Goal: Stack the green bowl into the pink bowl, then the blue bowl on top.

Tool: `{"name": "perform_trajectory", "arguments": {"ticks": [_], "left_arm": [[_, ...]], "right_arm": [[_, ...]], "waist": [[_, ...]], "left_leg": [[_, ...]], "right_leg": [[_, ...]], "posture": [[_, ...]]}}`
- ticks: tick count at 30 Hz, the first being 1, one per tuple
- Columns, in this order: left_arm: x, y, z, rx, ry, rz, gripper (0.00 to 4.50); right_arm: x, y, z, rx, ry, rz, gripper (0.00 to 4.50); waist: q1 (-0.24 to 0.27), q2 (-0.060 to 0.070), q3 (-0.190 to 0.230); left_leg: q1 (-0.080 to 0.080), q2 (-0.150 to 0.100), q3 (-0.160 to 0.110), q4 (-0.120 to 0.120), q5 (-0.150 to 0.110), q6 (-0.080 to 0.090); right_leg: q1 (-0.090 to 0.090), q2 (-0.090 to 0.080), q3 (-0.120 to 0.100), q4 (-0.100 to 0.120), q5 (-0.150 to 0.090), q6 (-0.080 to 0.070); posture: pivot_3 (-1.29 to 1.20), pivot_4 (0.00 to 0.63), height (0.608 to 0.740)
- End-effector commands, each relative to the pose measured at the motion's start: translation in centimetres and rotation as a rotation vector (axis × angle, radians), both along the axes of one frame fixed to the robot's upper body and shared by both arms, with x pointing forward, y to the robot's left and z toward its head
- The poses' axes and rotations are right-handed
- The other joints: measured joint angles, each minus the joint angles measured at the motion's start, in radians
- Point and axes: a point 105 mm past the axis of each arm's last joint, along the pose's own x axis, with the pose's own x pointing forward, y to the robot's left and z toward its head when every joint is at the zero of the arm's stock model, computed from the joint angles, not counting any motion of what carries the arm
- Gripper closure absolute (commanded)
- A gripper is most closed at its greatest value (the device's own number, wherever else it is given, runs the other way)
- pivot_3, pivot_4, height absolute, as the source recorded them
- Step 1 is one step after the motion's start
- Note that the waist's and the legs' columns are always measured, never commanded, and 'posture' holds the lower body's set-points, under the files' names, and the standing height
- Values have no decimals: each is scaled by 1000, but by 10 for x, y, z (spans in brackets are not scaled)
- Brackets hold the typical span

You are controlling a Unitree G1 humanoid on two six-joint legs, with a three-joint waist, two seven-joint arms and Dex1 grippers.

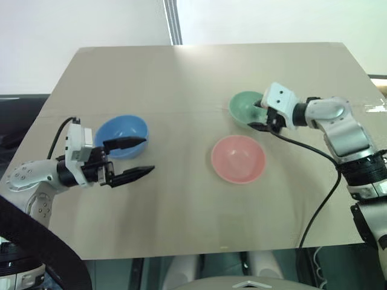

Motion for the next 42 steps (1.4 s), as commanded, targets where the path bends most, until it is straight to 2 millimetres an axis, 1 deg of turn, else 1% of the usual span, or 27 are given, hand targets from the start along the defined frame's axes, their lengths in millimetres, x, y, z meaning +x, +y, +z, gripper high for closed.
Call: {"name": "perform_trajectory", "arguments": {"ticks": [1, 4, 5, 7, 8, 9, 10, 12, 13, 14, 19, 23, 25, 27, 29, 32, 35, 38, 42], "left_arm": [[-4, 1, 12, 18, -51, 5, 159], [-4, 2, 12, 20, -52, 8, 159], [-5, 2, 12, 20, -52, 9, 159], [-6, 1, 11, 20, -51, 12, 159], [-6, 2, 11, 20, -51, 15, 159], [-7, 2, 11, 20, -51, 17, 159], [-7, 2, 11, 19, -51, 19, 159], [-8, 2, 11, 21, -50, 21, 159], [-8, 2, 11, 21, -50, 22, 159], [-8, 2, 10, 21, -49, 22, 159], [-9, 2, 10, 21, -46, 22, 159], [-7, 1, 11, 22, -45, 18, 159], [-7, 1, 10, 23, -44, 16, 159], [-6, 1, 10, 27, -45, 16, 159], [-6, 2, 10, 32, -43, 17, 159], [-5, 2, 10, 32, -37, 17, 159], [-3, 3, 11, 32, -34, 10, 159], [-2, 3, 11, 37, -29, 0, 159], [1, 1, 11, 34, -28, -11, 159]], "right_arm": [[8, 9, -4, -90, -22, 37, 1063], [14, 7, -16, -164, -21, 37, 1063], [16, 7, -17, -171, -22, 38, 1302], [17, 9, -19, -175, -20, 53, 1866], [17, 10, -19, -178, -18, 64, 2414], [16, 11, -20, -179, -17, 70, 2414], [16, 11, -20, -180, -17, 74, 3253], [14, 13, -20, -183, -17, 88, 3472], [13, 13, -20, -183, -17, 93, 4087], [13, 14, -19, -183, -21, 98, 4443], [10, 20, -11, -184, -50, 126, 4443], [-2, 24, 1, -250, -112, 202, 4443], [-15, 27, 11, -266, -140, 259, 4443], [-32, 29, 22, -293, -168, 323, 4443], [-54, 27, 28, -362, -193, 404, 4443], [-89, 17, 22, -480, -164, 499, 4443], [-113, 11, 17, -540, -132, 561, 4443], [-131, 12, 15, -552, -112, 598, 4443], [-137, 18, 7, -550, -95, 599, 4443]], "waist": [[-9, 0, 0], [-13, 0, 0], [-14, 0, 0], [-19, 0, 0], [-21, 0, 0], [-22, 0, 0], [-22, 0, 0], [-26, 0, 0], [-26, 0, 0], [-25, 0, 0], [-23, 0, 0], [-23, 1, 0], [-21, 1, 0], [-20, 1, 0], [-19, 1, 0], [-12, 1, 0], [-8, 1, 0], [-9, 1, 0], [-7, 1, 0]], "left_leg": [[0, 0, 0, 0, 0, 0], [0, 0, 0, 0, 0, 0], [0, 0, 0, 0, 0, 0], [0, 0, 0, 0, 0, 0], [0, 0, 0, 0, 0, 0], [0, 0, 0, 0, 0, 0], [0, 0, 0, 0, 0, 0], [0, 0, 0, 0, 0, 0], [0, 1, 0, 0, 0, 0], [0, 1, 0, 0, 0, 0], [0, 1, -1, 0, 0, 0], [-1, 1, -1, 0, 0, 0], [-1, 1, -1, 0, 0, 0], [-1, 1, -1, 0, 0, 0], [-2, 1, -2, 0, 0, 0], [-3, 0, -3, 0, 0, 0], [-3, 0, -3, 0, 0, 0], [-2, 1, -2, 0, 0, 0], [-1, 1, -2, 1, 0, 0]], "right_leg": [[0, 0, 0, 0, 0, 0], [0, 0, 0, 0, 0, 0], [0, 0, 0, 0, 0, 0], [0, 0, 0, 0, 0, 0], [0, 0, 0, 0, 0, 0], [0, -1, 0, 0, 0, 0], [0, -1, 0, 0, 0, 0], [0, 0, 0, 0, 0, 0], [0, 0, 0, 0, 0, 0], [0, 0, 0, 0, 0, 0], [0, 0, 0, 0, 0, 0], [0, -1, 0, 0, 0, 0], [-1, 0, 0, 0, 0, 0], [-1, -1, -1, 0, 0, 0], [-1, -1, -1, 0, 0, 0], [-1, -1, -3, -1, 0, 0], [0, -1, -3, -1, 0, 0], [-1, -1, -2, 0, 0, 0], [0, 0, -2, 1, 0, 0]], "posture": [[0, 150, 740], [0, 150, 740], [0, 150, 740], [0, 150, 740], [0, 150, 740], [0, 150, 740], [0, 150, 740], [0, 150, 740], [0, 150, 740], [0, 150, 740], [0, 150, 740], [0, 150, 740], [0, 150, 740], [0, 150, 740], [0, 150, 740], [0, 150, 740], [0, 150, 740], [0, 150, 740], [0, 150, 740]]}}
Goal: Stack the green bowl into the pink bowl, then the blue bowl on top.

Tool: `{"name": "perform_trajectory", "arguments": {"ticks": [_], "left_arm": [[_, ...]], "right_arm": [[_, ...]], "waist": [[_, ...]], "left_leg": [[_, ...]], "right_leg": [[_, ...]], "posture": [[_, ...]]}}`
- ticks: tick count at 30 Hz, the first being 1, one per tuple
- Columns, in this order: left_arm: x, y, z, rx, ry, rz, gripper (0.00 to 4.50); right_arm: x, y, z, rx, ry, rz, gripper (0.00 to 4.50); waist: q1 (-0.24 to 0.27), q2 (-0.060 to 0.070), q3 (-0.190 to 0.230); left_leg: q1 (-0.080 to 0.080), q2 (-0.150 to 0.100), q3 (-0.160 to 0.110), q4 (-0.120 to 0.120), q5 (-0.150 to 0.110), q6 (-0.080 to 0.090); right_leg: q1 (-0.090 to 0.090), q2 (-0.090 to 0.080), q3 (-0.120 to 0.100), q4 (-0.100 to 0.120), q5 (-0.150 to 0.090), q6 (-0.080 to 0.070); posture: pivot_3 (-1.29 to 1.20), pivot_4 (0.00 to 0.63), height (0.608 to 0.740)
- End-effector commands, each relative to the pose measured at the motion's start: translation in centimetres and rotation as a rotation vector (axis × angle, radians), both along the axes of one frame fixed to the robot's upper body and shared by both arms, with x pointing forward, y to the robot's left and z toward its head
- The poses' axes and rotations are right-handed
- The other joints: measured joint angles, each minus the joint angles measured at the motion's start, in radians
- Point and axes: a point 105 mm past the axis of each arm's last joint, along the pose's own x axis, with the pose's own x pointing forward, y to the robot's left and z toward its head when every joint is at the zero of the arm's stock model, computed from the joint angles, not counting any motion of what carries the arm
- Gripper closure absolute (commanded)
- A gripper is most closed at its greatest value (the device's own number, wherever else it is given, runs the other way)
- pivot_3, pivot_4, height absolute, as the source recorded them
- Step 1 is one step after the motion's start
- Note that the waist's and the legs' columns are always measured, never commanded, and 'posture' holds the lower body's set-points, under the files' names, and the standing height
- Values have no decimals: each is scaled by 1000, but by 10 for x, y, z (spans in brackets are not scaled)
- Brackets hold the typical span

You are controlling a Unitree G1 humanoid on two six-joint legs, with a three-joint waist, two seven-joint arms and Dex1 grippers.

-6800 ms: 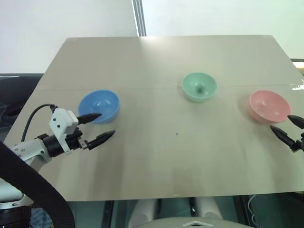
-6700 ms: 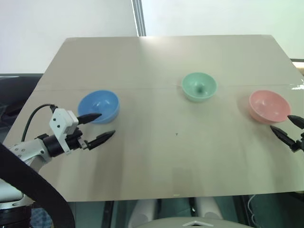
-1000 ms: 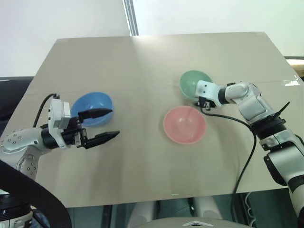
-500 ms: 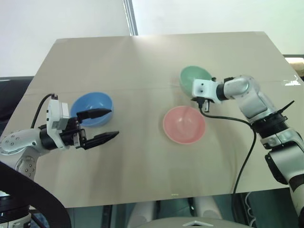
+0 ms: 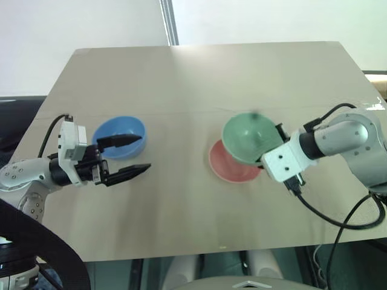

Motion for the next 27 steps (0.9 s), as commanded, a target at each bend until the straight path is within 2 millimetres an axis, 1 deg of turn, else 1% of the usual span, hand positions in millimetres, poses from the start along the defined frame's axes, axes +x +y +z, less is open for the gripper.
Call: {"name": "perform_trajectory", "arguments": {"ticks": [1, 2, 5, 7, 11, 14, 17, 20, 23, 27], "left_arm": [[2, -1, 5, 11, -14, -14, 159], [2, -1, 5, 11, -15, -17, 159], [4, -1, 5, 10, -19, -23, 159], [5, -2, 5, 9, -21, -24, 159], [5, -1, 5, 9, -24, -26, 159], [4, -2, 5, 8, -26, -25, 159], [4, -1, 5, 10, -27, -23, 159], [3, 0, 5, 11, -28, -19, 159], [2, 1, 4, 12, -28, -13, 159], [0, 3, 3, 14, -28, -1, 159]], "right_arm": [[-5, 3, 2, 7, -24, 5, 4443], [-3, 5, 0, 8, -28, -1, 4443], [2, 11, -3, 17, -50, -13, 3215], [1, 13, -3, 21, -41, -7, 2323], [0, 22, 2, 76, -41, -5, 245], [0, 17, 10, 87, -22, -27, 245], [0, 8, 23, 154, 32, -79, 245], [-2, -5, 36, 234, 106, -139, 245], [-7, -15, 57, 412, 202, -186, 245], [-1, -30, 90, 745, 273, -267, 245]], "waist": [[3, 0, 0], [5, 0, 0], [9, 0, 0], [13, 0, 0], [14, -1, 0], [15, 0, 0], [15, -1, 0], [16, 0, 0], [16, 0, 0], [16, -1, 0]], "left_leg": [[0, 0, 0, 0, 0, 0], [0, 0, 0, 0, 0, 0], [0, 0, 0, 0, 0, 0], [0, -1, 0, 0, 0, 0], [0, -1, 0, 0, 0, 0], [0, 0, 0, 0, 0, 0], [-1, 0, 0, 0, 0, 0], [-1, 0, -1, 0, 0, 0], [-1, 0, -1, 0, 0, 0], [0, 0, 0, 0, 0, 0]], "right_leg": [[0, 0, 0, 0, 0, 0], [0, 0, 0, 0, 0, 0], [0, 0, 0, -1, 0, 0], [0, 0, 0, 0, 0, 0], [0, 0, 0, -1, 0, 0], [0, 0, 0, -1, 0, 0], [0, -1, 0, -1, 0, 0], [0, -1, -1, -1, 0, 0], [0, -1, -1, -2, 0, 0], [0, -1, 0, -1, 0, 0]], "posture": [[0, 150, 740], [0, 150, 740], [0, 150, 740], [0, 150, 740], [0, 150, 740], [0, 150, 740], [0, 150, 740], [0, 150, 740], [0, 150, 740], [0, 150, 740]]}}
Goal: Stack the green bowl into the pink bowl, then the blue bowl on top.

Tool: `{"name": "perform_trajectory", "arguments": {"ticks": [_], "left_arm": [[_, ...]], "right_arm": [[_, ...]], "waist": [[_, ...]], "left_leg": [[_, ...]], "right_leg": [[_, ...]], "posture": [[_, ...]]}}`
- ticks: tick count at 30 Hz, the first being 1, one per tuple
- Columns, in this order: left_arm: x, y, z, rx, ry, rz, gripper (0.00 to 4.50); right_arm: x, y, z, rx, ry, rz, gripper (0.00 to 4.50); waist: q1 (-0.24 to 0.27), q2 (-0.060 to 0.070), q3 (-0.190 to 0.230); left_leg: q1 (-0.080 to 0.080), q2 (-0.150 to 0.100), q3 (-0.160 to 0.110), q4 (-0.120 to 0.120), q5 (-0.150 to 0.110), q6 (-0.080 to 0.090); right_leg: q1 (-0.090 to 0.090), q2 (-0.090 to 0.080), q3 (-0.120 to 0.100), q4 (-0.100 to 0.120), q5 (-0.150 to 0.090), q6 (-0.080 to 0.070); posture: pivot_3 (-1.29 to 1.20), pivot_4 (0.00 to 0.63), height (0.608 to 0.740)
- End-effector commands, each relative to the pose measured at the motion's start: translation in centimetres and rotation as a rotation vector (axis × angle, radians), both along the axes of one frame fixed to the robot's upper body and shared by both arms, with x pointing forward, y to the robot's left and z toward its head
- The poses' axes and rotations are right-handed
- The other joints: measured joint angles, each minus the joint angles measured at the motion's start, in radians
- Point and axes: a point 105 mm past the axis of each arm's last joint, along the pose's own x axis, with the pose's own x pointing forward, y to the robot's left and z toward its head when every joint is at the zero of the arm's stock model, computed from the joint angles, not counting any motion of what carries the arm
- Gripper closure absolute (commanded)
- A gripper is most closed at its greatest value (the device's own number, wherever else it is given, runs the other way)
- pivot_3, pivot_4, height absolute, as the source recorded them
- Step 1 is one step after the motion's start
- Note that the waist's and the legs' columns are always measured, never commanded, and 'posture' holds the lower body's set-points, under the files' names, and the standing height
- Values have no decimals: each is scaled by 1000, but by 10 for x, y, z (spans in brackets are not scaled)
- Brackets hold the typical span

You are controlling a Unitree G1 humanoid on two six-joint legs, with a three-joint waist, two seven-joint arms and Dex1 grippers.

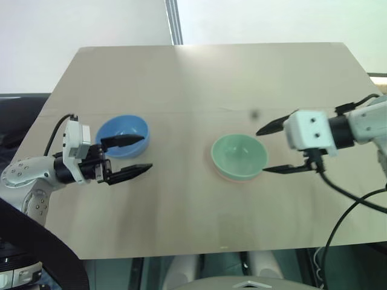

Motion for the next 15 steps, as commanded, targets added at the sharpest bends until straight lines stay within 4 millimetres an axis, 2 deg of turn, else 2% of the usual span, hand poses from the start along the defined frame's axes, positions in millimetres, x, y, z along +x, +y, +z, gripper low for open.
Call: {"name": "perform_trajectory", "arguments": {"ticks": [1, 3, 5, 9, 13, 15], "left_arm": [[-3, 3, 8, 24, -45, 9, 159], [-3, 4, 6, 32, -38, 16, 159], [-1, 6, 5, 44, -35, 28, 159], [9, 12, 2, 86, -38, 87, 159], [19, 27, -3, 170, -42, 182, 159], [23, 35, 2, 194, -47, 236, 159]], "right_arm": [[3, -19, 35, 287, 11, -93, 245], [-1, -31, 40, 383, 51, -122, 245], [-5, -45, 33, 416, 118, -167, 245], [-13, -73, 0, 328, 227, -239, 245], [-13, -90, -14, 290, 238, -312, 245], [-14, -94, -17, 281, 237, -330, 245]], "waist": [[1, 0, 0], [3, 0, 0], [8, 0, 0], [15, 0, 0], [6, 0, 0], [3, 0, 0]], "left_leg": [[0, 0, 0, 0, 0, 0], [0, 0, 0, 0, 0, 0], [0, 0, -1, 0, 0, 0], [-1, -2, 0, 0, 0, 0], [2, -2, 2, 0, 0, 0], [3, -2, 4, 0, 0, 0]], "right_leg": [[0, 0, 0, 0, 0, 0], [0, 0, 0, 0, 0, 0], [0, 0, -1, 0, 0, 0], [0, -1, -1, -1, 0, 0], [1, 0, 1, 2, 0, 0], [1, 1, 3, 3, 0, 0]], "posture": [[0, 150, 740], [0, 150, 740], [0, 150, 740], [0, 150, 740], [0, 150, 740], [0, 150, 740]]}}
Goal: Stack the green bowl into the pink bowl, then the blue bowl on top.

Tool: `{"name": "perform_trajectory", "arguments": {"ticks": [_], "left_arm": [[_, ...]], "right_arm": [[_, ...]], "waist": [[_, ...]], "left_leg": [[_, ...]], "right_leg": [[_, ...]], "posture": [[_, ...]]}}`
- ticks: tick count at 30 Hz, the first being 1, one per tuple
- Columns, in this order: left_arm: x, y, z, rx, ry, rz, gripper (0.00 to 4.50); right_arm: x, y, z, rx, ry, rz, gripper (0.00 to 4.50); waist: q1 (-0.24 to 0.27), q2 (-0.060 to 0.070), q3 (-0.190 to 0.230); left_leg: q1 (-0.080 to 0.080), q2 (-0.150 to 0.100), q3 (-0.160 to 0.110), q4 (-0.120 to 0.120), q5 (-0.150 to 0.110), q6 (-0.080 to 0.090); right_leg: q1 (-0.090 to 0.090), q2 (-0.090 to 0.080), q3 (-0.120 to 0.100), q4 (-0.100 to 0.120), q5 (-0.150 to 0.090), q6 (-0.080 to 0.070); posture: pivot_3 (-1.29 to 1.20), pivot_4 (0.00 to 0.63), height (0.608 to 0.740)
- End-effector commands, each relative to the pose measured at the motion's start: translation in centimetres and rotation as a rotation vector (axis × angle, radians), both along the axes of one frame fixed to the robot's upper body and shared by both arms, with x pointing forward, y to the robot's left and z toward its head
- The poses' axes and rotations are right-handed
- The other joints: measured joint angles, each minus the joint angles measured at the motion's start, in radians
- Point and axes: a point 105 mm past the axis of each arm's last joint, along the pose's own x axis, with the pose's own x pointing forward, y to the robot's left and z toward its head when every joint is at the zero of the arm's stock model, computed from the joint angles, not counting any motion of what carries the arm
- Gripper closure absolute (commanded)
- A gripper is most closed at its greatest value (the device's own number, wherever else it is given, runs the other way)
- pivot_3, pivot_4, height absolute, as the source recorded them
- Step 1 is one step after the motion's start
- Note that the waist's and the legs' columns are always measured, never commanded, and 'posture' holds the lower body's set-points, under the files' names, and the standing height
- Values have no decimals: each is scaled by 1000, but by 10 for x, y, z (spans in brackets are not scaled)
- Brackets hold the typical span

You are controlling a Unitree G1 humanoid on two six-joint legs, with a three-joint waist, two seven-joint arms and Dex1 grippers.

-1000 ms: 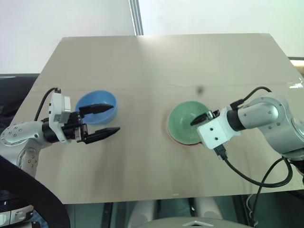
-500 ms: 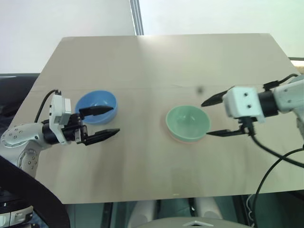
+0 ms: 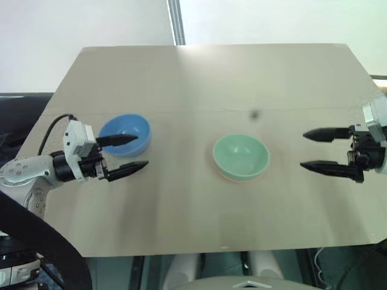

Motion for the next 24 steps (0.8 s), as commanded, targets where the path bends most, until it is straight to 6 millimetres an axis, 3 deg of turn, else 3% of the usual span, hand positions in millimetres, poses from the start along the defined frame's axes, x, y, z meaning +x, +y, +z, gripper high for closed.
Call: {"name": "perform_trajectory", "arguments": {"ticks": [1, 8, 18, 24], "left_arm": [[6, 20, 11, 85, -33, 117, 159], [7, 55, 0, 289, -10, 280, 159], [23, 71, -22, 448, -3, 347, 159], [29, 71, -32, 496, 32, 332, 159]], "right_arm": [[-2, -9, 7, -35, -64, -27, 245], [0, -13, 5, -46, -73, -56, 245], [-1, -10, 9, -48, -78, -56, 245], [-13, 1, 28, 56, -167, 13, 245]], "waist": [[-1, 0, 0], [1, 0, 0], [8, 0, 0], [5, 0, 0]], "left_leg": [[0, 0, 0, 0, 0, 0], [0, 1, 0, 0, 0, 0], [-1, 1, 0, 0, 0, 0], [-1, 1, -1, 0, 0, 0]], "right_leg": [[0, 0, 0, 0, 0, 0], [0, 0, 0, 0, 0, 0], [0, 0, 0, -1, 0, 0], [0, 0, 0, -1, 0, 0]], "posture": [[0, 150, 740], [0, 150, 740], [0, 150, 740], [0, 150, 740]]}}
